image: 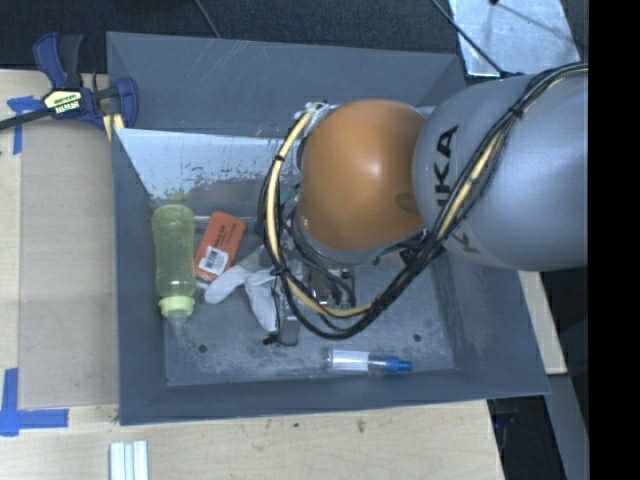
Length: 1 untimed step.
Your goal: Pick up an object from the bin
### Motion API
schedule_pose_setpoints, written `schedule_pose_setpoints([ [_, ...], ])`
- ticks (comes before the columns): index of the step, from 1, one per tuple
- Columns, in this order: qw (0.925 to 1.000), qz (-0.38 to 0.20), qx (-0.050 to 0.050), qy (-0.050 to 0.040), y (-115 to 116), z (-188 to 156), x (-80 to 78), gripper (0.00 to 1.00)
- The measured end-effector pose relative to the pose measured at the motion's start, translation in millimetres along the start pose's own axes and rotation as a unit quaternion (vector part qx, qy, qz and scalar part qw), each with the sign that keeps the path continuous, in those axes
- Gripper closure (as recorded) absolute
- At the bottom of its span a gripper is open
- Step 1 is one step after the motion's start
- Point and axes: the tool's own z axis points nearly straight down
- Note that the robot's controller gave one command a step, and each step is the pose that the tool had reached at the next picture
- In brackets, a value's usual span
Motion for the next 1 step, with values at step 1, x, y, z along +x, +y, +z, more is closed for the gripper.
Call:
schedule_pose_setpoints([
  [1, 1.0000, 0.002, -0.001, -0.0041, -1.0, -4.7, -1.6, 0.00],
])
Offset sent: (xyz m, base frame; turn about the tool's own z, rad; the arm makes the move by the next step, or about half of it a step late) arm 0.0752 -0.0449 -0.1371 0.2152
